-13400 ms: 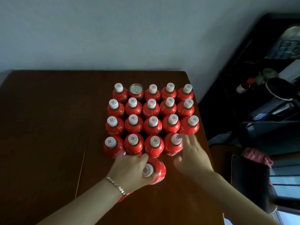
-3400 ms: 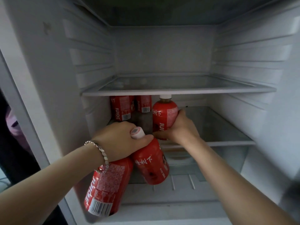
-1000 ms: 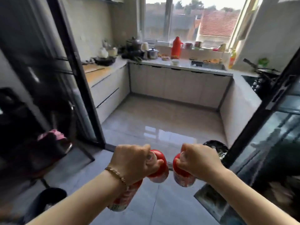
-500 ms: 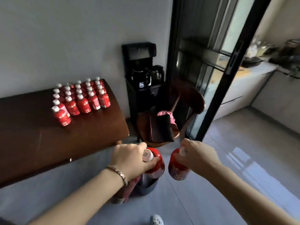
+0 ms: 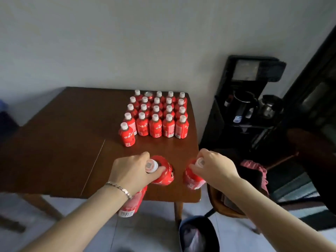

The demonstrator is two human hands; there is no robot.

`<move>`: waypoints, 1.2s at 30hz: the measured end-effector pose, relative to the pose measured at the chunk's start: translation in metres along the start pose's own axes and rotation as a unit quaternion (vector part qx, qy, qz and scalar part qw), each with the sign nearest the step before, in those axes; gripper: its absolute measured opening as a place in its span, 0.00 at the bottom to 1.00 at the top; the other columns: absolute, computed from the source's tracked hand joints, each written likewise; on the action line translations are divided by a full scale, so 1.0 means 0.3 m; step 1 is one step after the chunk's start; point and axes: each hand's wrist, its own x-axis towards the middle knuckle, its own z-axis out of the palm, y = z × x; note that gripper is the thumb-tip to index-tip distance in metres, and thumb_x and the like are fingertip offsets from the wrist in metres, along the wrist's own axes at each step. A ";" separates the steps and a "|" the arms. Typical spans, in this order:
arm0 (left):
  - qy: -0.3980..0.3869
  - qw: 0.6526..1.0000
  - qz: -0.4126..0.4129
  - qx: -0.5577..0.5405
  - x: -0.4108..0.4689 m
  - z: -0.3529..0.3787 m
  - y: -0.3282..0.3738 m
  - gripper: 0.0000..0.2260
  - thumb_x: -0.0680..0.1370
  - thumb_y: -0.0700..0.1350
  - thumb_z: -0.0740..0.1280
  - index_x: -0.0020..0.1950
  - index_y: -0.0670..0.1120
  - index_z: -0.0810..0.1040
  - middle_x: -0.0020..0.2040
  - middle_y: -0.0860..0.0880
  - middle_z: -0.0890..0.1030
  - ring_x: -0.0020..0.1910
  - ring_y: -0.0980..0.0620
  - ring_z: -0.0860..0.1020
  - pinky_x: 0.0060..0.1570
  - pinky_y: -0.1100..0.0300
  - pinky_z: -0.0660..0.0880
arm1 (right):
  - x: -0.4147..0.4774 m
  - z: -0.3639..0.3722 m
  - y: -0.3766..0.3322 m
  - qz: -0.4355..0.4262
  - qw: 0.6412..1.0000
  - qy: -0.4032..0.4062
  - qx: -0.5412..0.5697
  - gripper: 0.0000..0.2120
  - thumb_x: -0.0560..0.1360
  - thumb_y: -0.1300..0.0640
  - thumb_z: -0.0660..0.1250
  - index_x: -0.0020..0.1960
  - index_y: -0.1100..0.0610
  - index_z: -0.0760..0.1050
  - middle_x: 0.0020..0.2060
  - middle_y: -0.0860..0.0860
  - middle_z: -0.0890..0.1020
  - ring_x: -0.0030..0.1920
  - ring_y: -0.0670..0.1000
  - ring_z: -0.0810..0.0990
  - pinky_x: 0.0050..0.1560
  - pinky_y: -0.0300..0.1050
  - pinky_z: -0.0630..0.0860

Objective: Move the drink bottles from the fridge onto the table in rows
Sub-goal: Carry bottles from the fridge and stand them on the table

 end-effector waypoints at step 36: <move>-0.117 0.979 0.154 -0.068 0.701 0.417 -0.455 0.26 0.66 0.70 0.57 0.49 0.52 0.77 0.39 0.54 0.82 0.38 0.54 0.81 0.35 0.63 0.72 | 0.878 0.405 -0.297 -0.076 0.900 -0.349 0.248 0.34 0.65 0.53 0.69 0.69 0.44 0.62 0.47 0.33 0.73 0.48 0.29 0.74 0.50 0.24 0.70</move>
